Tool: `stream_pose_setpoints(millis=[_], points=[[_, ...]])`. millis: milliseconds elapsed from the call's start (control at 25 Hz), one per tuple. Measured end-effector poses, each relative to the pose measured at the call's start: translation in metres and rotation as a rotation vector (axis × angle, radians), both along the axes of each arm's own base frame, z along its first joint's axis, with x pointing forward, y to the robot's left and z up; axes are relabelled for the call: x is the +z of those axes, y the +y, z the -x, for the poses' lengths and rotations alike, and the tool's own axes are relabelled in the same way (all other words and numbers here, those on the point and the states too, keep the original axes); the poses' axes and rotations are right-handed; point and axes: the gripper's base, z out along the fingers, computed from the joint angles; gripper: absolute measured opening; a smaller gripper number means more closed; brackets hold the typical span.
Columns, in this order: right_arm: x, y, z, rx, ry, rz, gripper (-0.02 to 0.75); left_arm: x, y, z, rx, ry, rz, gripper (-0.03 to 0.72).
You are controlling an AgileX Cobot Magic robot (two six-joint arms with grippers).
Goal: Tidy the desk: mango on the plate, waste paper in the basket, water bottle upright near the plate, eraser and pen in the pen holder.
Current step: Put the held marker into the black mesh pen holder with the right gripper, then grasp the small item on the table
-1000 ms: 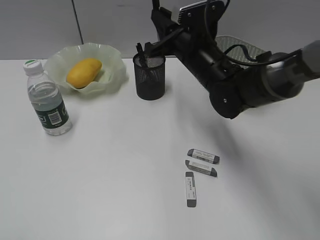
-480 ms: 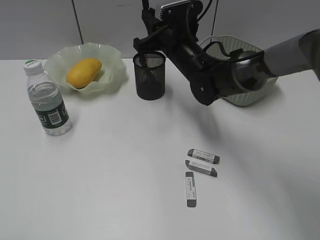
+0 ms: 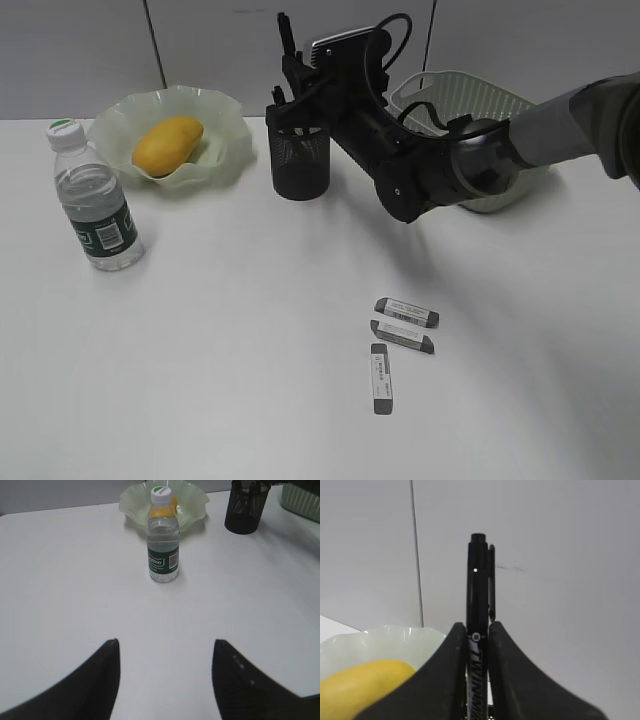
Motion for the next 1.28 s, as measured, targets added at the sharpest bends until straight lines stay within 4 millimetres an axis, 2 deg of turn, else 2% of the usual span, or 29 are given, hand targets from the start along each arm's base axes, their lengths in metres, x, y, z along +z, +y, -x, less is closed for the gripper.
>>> stream_pose_setpoints(millis=[240, 480, 560, 760, 880, 1080, 1280], points=[[0.000, 0.000, 0.000, 0.000, 0.002, 0.001, 0.300, 0.000, 0.000, 0.000, 0.000, 0.000, 0.000, 0.445], [0.003, 0.000, 0.000, 0.007, 0.001, -0.051, 0.350, 0.000, 0.000, 0.000, 0.000, 0.000, 0.000, 0.445], [0.011, 0.001, 0.001, 0.022, 0.003, -0.071, 0.353, 0.000, 0.000, 0.000, 0.000, 0.000, 0.000, 0.445], [0.054, 0.005, 0.007, 0.086, 0.049, -0.014, 0.353, 0.000, 0.000, 0.000, 0.000, 0.000, 0.000, 0.445], [0.079, 0.000, 0.011, 0.056, 0.225, 0.071, 0.354, 0.000, 0.000, 0.000, 0.000, 0.000, 0.000, 0.445], [0.116, -0.023, 0.034, -0.052, 0.556, 0.245, 0.354, 0.000, 0.000, 0.000, 0.000, 0.000, 0.000, 0.445], [0.150, -0.046, 0.063, -0.118, 0.749, 0.353, 0.354, 0.000, 0.000, 0.000, 0.000, 0.000, 0.000, 0.445]])
